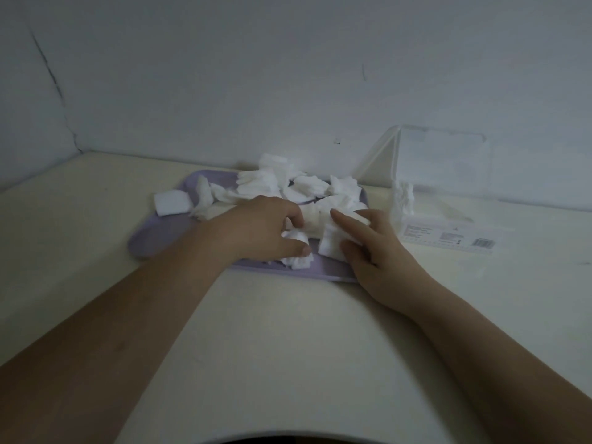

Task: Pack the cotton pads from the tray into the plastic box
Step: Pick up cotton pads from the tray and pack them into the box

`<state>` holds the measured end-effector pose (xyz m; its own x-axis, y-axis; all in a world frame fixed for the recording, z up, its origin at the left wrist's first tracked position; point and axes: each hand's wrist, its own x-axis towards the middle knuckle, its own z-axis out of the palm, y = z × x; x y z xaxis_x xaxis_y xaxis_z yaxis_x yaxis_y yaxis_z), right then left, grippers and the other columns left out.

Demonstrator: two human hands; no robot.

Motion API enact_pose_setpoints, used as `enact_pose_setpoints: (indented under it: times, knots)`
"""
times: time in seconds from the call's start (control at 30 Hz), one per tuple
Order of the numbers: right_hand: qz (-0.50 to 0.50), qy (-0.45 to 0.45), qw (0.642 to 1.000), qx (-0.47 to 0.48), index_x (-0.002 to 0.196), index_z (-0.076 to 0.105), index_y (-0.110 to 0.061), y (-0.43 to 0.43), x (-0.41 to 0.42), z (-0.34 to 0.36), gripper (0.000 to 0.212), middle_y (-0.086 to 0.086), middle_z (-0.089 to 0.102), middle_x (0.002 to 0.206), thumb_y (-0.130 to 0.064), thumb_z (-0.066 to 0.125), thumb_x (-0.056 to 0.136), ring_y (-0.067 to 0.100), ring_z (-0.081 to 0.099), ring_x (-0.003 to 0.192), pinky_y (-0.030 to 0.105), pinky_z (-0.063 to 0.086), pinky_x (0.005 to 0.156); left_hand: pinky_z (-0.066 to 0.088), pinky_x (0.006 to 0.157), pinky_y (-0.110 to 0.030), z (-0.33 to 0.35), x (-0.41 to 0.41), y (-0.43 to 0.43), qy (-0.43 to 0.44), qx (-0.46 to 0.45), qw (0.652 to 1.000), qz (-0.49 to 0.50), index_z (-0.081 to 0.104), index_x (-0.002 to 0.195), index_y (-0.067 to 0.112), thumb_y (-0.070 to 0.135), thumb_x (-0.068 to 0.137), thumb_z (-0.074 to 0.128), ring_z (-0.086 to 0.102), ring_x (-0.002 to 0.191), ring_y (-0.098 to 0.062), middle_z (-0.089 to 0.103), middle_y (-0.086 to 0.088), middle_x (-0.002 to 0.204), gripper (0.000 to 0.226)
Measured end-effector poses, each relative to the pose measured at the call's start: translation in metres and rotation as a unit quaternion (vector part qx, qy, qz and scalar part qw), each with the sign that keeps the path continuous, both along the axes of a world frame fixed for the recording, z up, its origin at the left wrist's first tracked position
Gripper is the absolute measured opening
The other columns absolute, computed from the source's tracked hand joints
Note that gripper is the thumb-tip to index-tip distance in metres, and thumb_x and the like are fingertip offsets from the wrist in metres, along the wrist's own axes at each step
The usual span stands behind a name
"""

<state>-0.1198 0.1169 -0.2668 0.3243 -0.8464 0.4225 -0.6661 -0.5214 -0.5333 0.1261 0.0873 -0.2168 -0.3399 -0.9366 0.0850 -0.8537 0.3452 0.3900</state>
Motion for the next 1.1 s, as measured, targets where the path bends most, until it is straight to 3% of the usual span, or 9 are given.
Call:
enact_pose_setpoints:
  times: [0.13, 0.23, 0.37, 0.43, 0.53, 0.67, 0.8, 0.9, 1.1]
  knots:
    - [-0.013, -0.026, 1.000, 0.006, 0.151, 0.048, -0.035, 0.003, 0.000, 0.004, 0.067, -0.010, 0.049, 0.127, -0.010, 0.070, 0.092, -0.005, 0.055, 0.084, 0.009, 0.038, 0.083, 0.043, 0.064, -0.027, 0.000, 0.000, 0.000, 0.006, -0.016, 1.000, 0.013, 0.067, 0.102, 0.036, 0.061, 0.073, 0.082, 0.061, 0.075, -0.004, 0.062, 0.014, 0.083, 0.041]
    - [-0.053, -0.051, 0.997, 0.012, 0.153, 0.045, -0.035, 0.003, 0.000, 0.007, 0.073, -0.014, 0.055, 0.114, -0.014, 0.074, 0.089, -0.017, 0.050, 0.084, 0.000, 0.034, 0.078, 0.038, 0.057, -0.023, 0.005, 0.003, -0.004, 0.056, -0.013, 0.998, -0.009, 0.070, 0.094, 0.034, 0.058, 0.073, 0.084, 0.057, 0.063, -0.002, 0.063, 0.013, 0.073, 0.035]
    - [-0.096, -0.085, 0.991, 0.047, 0.153, 0.045, -0.032, 0.004, -0.001, 0.010, 0.074, -0.007, 0.062, 0.122, -0.020, 0.076, 0.088, 0.003, 0.055, 0.099, 0.013, 0.037, 0.088, 0.043, 0.063, -0.024, 0.020, 0.014, -0.007, 0.175, 0.054, 0.982, -0.049, 0.076, 0.094, 0.032, 0.061, 0.057, 0.088, 0.054, 0.063, -0.003, 0.062, 0.014, 0.074, 0.048]
    - [-0.097, -0.089, 0.990, 0.048, 0.151, 0.048, -0.029, 0.005, 0.000, 0.010, 0.071, -0.005, 0.064, 0.131, -0.020, 0.077, 0.087, 0.006, 0.057, 0.108, 0.011, 0.036, 0.090, 0.045, 0.063, -0.020, 0.023, 0.019, -0.006, 0.173, 0.072, 0.980, -0.070, 0.077, 0.094, 0.037, 0.049, 0.057, 0.091, 0.056, 0.065, -0.001, 0.065, 0.017, 0.075, 0.042]
    - [-0.107, -0.089, 0.989, 0.051, 0.148, 0.051, -0.031, 0.004, 0.000, 0.010, 0.068, -0.008, 0.065, 0.120, -0.022, 0.079, 0.086, 0.000, 0.055, 0.086, 0.002, 0.037, 0.078, 0.041, 0.054, -0.008, 0.022, 0.019, -0.006, 0.132, 0.069, 0.987, -0.064, 0.075, 0.085, 0.033, 0.026, 0.071, 0.090, 0.058, 0.055, 0.006, 0.068, 0.022, 0.064, 0.022]
    - [-0.118, -0.095, 0.986, 0.064, 0.146, 0.053, -0.032, 0.004, -0.001, 0.010, 0.067, -0.009, 0.066, 0.120, -0.027, 0.080, 0.085, 0.005, 0.060, 0.098, 0.001, 0.037, 0.078, 0.042, 0.054, -0.018, 0.032, 0.020, -0.003, 0.149, 0.027, 0.988, -0.025, 0.073, 0.087, 0.037, 0.041, 0.066, 0.084, 0.055, 0.053, -0.003, 0.067, 0.012, 0.061, 0.024]
    - [-0.113, -0.106, 0.986, 0.068, 0.147, 0.051, -0.034, 0.005, -0.001, 0.011, 0.069, -0.009, 0.065, 0.129, -0.031, 0.080, 0.085, 0.011, 0.061, 0.114, 0.013, 0.040, 0.089, 0.041, 0.066, -0.030, 0.043, 0.013, 0.007, 0.327, 0.060, 0.938, -0.095, 0.073, 0.083, 0.030, 0.042, 0.066, 0.085, 0.046, 0.064, -0.019, 0.077, -0.013, 0.097, 0.024]
    - [-0.115, -0.111, 0.985, 0.071, 0.146, 0.051, -0.035, 0.006, 0.000, 0.012, 0.069, -0.015, 0.063, 0.128, -0.032, 0.081, 0.084, 0.004, 0.059, 0.112, 0.014, 0.040, 0.091, 0.037, 0.045, -0.014, 0.030, -0.003, 0.008, 0.418, 0.075, 0.900, -0.102, 0.067, 0.080, 0.022, 0.011, 0.084, 0.083, 0.046, 0.046, -0.002, 0.066, 0.011, 0.064, 0.020]
    - [-0.108, -0.145, 0.979, 0.095, 0.145, 0.055, -0.029, 0.006, -0.002, 0.016, 0.064, -0.015, 0.065, 0.126, -0.031, 0.079, 0.086, 0.004, 0.062, 0.108, 0.006, 0.042, 0.084, 0.049, 0.049, -0.018, -0.001, -0.029, 0.013, 0.412, 0.118, 0.901, -0.062, 0.067, 0.096, 0.014, 0.015, 0.091, 0.078, 0.060, 0.054, -0.003, 0.077, -0.009, 0.081, 0.013]
